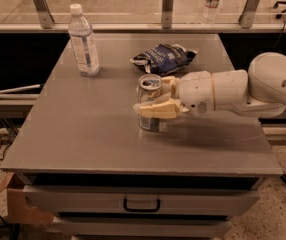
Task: Move redbull can near blue plastic bottle
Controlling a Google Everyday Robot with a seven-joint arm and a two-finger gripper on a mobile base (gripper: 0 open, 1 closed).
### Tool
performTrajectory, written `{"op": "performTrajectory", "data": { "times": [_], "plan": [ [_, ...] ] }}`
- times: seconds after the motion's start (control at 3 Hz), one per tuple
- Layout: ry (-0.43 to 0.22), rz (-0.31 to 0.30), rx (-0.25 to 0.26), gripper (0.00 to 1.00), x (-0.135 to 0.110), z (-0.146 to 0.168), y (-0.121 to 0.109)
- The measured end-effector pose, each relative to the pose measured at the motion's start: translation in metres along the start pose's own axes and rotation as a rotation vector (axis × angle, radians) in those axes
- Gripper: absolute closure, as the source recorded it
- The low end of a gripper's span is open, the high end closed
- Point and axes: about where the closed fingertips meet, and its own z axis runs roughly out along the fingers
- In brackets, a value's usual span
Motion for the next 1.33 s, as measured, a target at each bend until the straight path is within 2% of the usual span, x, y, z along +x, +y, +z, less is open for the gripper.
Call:
{"op": "performTrajectory", "data": {
  "times": [0.33, 0.67, 1.0, 1.33],
  "plan": [
    [-0.008, -0.024, 0.003, 0.96, -0.007, -0.002, -0.005],
    [-0.019, -0.072, 0.008, 1.0, -0.024, -0.009, -0.017],
    [-0.019, -0.134, 0.022, 1.0, -0.048, -0.019, -0.03],
    [-0.02, -0.134, 0.021, 1.0, -0.048, -0.019, -0.03]
  ]
}}
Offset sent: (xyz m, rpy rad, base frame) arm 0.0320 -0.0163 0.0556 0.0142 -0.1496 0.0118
